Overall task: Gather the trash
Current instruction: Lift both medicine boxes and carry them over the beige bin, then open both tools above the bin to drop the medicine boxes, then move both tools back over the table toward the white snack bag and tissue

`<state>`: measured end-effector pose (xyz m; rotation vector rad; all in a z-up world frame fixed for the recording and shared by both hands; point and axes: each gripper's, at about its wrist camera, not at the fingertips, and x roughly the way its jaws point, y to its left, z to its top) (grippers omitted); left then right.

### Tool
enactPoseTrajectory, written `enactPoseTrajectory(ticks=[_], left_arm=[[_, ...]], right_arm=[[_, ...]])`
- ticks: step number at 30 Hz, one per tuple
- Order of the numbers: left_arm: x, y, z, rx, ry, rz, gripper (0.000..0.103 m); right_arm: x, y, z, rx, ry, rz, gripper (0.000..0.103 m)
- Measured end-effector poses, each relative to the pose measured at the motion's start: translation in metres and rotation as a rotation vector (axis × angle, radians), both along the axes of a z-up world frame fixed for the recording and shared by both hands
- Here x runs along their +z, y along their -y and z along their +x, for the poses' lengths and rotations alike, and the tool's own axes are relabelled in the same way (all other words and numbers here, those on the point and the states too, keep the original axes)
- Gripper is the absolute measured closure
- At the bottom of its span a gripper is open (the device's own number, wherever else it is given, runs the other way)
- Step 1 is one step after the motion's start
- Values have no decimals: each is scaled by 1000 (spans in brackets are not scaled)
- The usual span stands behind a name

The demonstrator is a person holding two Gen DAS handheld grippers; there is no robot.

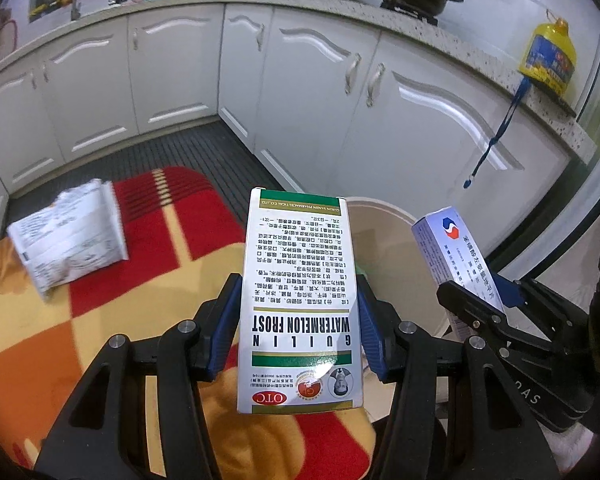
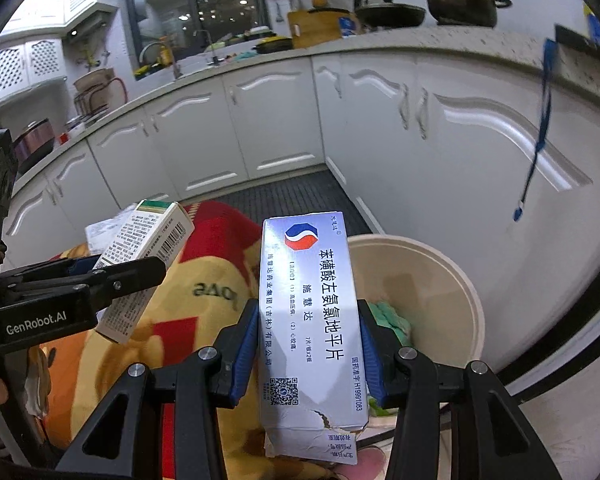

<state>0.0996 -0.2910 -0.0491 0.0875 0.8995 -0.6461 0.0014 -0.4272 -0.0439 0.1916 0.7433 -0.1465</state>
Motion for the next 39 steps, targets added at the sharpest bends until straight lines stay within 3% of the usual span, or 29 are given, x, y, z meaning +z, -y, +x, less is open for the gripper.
enactPoseTrajectory(ticks=[19,24,26,29,39], left_arm=[[-42,62,25,-67,-119,-6,50],[-48,65,30,-70,-140,-12,47],[-49,65,31,-68,-138,-14,40],[-49,63,33,-65,-145,-28,35],[-39,43,25,-45,-112,-13,35]], right_arm=[[-51,55,21,-102,-103,40,59],[-60,59,27,-114,-142,23,57],[-62,59,28,-132,-148,-6,44],[-65,64,26,-148,-146,25,44],[-63,56,21,-137,-142,47,44]])
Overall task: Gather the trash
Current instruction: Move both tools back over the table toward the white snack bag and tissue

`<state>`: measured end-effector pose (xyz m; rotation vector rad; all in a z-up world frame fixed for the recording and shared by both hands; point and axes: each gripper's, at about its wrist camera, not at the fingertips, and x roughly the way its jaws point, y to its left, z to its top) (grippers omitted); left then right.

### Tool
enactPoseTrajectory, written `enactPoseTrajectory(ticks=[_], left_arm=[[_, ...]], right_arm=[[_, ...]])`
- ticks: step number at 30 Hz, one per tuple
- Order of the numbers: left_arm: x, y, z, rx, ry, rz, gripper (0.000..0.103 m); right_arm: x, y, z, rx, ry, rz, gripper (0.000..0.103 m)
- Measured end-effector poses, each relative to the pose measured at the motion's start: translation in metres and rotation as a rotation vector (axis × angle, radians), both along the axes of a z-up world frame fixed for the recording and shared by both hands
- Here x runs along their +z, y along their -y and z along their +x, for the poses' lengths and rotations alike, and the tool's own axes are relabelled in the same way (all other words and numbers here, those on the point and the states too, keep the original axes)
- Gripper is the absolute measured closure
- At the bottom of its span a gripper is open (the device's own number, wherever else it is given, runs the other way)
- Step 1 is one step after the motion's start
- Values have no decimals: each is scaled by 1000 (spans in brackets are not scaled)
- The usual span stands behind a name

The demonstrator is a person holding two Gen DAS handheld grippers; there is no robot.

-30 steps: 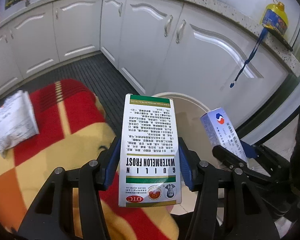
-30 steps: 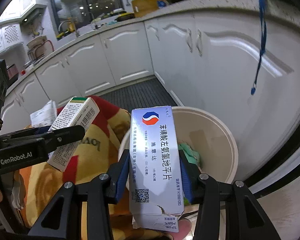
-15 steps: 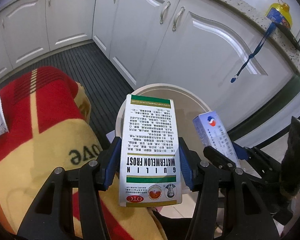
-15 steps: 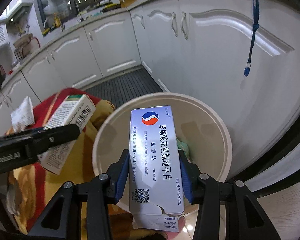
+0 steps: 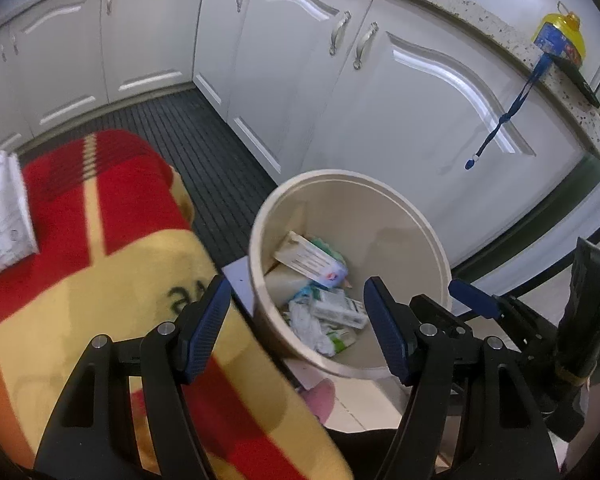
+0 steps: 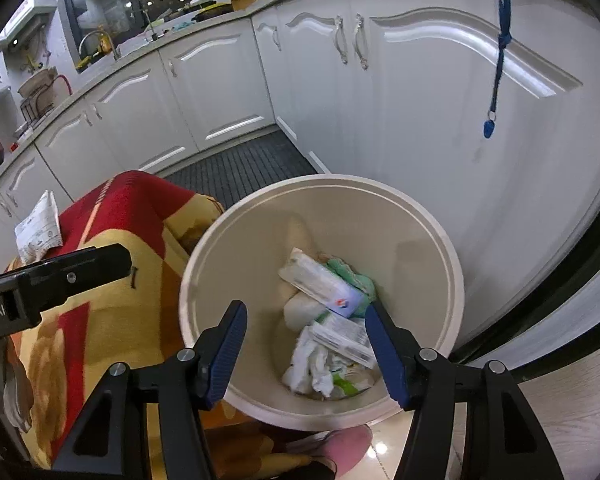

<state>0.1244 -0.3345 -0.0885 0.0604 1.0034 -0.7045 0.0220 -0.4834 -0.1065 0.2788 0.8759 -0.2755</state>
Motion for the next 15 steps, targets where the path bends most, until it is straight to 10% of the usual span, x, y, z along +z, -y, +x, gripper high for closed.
enactPoseTrajectory(ticks=[15], left_arm=[[22,-76,-9,118,117,32,35]], right_arm=[[24,-57,14,103,65,28,35]])
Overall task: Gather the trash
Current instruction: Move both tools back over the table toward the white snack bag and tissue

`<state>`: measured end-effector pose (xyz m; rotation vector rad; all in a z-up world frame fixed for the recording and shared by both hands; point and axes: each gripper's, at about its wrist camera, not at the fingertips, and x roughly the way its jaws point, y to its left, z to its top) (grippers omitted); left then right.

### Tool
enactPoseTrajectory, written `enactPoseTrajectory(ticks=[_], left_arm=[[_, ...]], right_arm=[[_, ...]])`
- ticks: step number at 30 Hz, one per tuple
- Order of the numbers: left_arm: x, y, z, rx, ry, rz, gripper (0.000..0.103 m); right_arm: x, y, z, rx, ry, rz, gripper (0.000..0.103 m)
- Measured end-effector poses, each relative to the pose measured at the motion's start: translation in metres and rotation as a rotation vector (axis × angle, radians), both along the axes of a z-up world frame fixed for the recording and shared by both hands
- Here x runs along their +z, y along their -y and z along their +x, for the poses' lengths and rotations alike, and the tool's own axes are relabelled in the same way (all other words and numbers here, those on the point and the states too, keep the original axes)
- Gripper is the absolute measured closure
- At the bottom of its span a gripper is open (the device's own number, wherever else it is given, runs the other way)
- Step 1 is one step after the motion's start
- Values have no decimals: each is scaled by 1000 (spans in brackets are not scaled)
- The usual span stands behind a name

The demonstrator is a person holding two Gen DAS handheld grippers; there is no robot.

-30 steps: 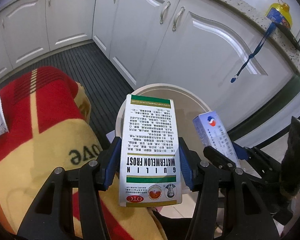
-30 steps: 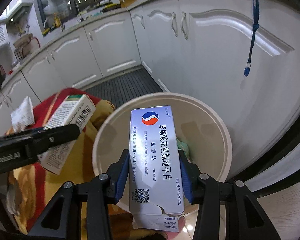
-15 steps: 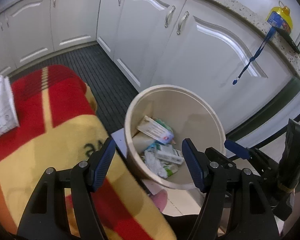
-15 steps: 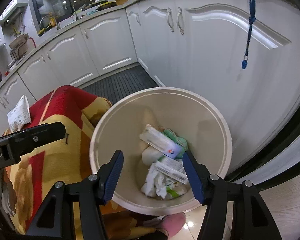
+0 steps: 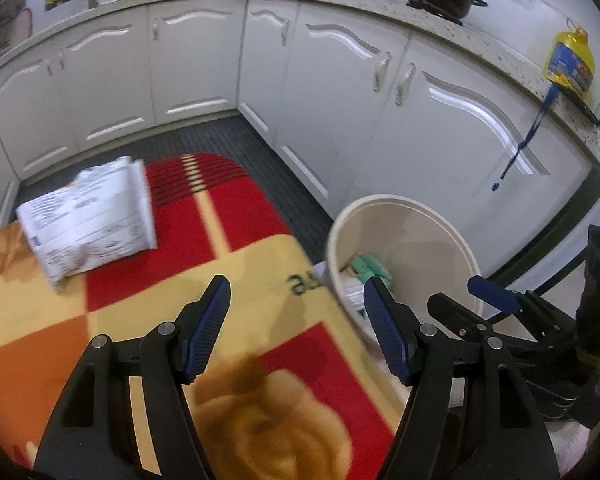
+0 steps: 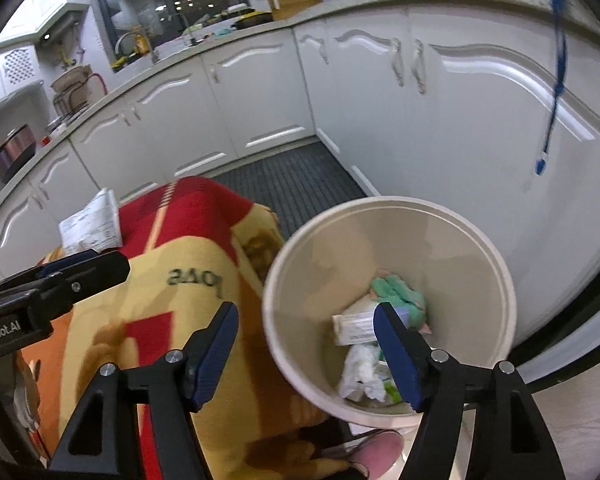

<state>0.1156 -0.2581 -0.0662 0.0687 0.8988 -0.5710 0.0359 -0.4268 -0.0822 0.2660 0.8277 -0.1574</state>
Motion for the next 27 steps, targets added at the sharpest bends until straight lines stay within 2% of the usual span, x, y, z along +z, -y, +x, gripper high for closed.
enactPoseTrajectory(ticks=[8,14,27], left_arm=[[8,-44,-3,67,33,2,35],[11,-82,-2,114,28,-20,35],[0,-171,23,212,-61,-101,31]], right_arm=[[13,-38,9,67,27,-1,35],[18,-66,17,120,30,-10,34],[16,-107,41,207,11,2,32]])
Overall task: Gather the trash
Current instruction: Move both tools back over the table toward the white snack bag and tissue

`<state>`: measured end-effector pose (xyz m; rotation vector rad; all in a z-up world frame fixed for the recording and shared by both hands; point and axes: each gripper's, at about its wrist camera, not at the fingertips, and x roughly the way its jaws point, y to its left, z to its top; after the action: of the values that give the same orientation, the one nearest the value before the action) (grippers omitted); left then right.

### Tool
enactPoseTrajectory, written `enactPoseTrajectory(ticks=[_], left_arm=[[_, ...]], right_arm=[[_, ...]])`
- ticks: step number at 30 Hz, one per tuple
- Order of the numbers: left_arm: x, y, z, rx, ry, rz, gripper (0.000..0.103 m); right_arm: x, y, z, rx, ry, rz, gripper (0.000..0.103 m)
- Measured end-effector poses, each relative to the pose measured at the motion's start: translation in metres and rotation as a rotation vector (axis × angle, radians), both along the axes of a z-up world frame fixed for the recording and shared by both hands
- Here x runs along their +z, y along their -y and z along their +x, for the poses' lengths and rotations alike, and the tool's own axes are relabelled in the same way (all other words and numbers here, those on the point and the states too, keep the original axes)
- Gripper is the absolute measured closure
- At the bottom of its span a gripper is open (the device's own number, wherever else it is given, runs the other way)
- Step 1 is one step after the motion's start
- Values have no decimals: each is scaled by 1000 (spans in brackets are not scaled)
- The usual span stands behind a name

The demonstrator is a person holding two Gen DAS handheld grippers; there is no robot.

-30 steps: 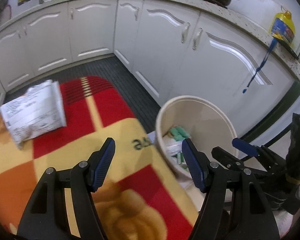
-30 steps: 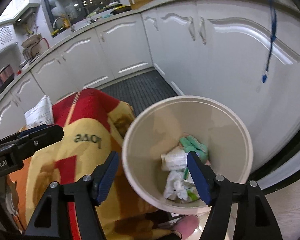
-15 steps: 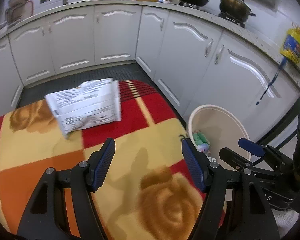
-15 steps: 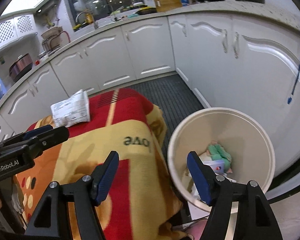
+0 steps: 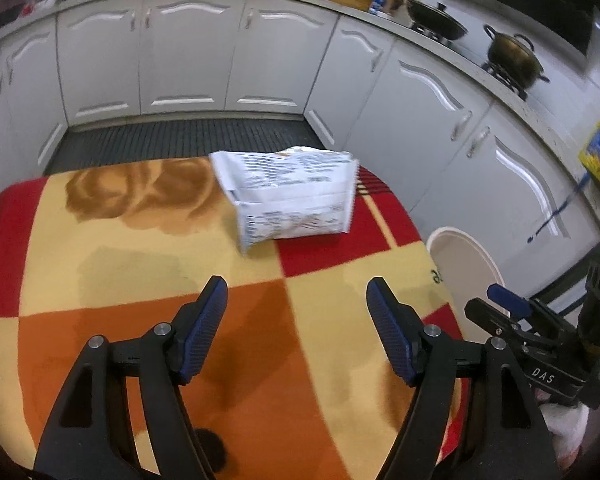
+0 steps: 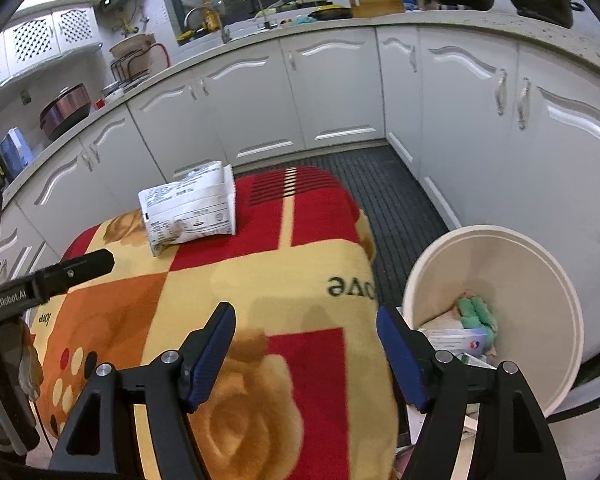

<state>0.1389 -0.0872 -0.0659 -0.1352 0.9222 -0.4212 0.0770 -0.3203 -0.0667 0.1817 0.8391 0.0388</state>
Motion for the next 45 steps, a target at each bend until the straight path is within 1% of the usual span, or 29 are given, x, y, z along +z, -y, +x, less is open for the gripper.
enactPoseTrajectory(ticks=[1,4,10,14,18,20,22,24,26,29,31,35,39,41,44,45], left_arm=[[-1,-5,3,8,-5,-5,31],[-4,-18,14,28,-22,-15,31],[-7,-38,29,68,-34,-16,31],[-4,-60,30,97,-19,-2,31],[-2,-89,27,140,-19,2,31],[-2,-106,26,168,-24,6,31],[-3,-121,26,195,-25,14,31],[-3,-135,26,222,-28,15,31],[-3,-145,24,247,-25,6,31],[-1,-157,24,278,-16,-11,31],[2,-163,24,289,-14,-27,31],[7,-162,23,277,-6,-39,31],[9,-154,21,245,0,-45,31],[9,-152,21,233,-3,-43,31],[7,-152,20,223,-8,-37,31],[7,-152,19,220,-7,-34,31]], right_arm=[[0,-1,2,5,0,2,32],[-2,-7,14,24,3,17,27],[-6,-14,55,57,4,72,27],[-9,-17,97,39,11,50,27],[-21,-19,148,13,7,-35,27],[-28,-16,168,10,-3,-59,27],[-37,-11,186,8,-15,-57,27],[-44,-8,195,37,-30,-17,27],[-44,-16,194,96,-32,5,27],[-35,-37,178,214,-21,56,27],[-30,-53,165,267,-15,71,27],[-31,-93,140,363,-32,140,27],[-28,-131,116,459,-10,175,27],[-26,-141,108,494,-9,191,27],[-27,-141,98,494,-17,140,27],[-25,-136,96,490,-19,141,27]])
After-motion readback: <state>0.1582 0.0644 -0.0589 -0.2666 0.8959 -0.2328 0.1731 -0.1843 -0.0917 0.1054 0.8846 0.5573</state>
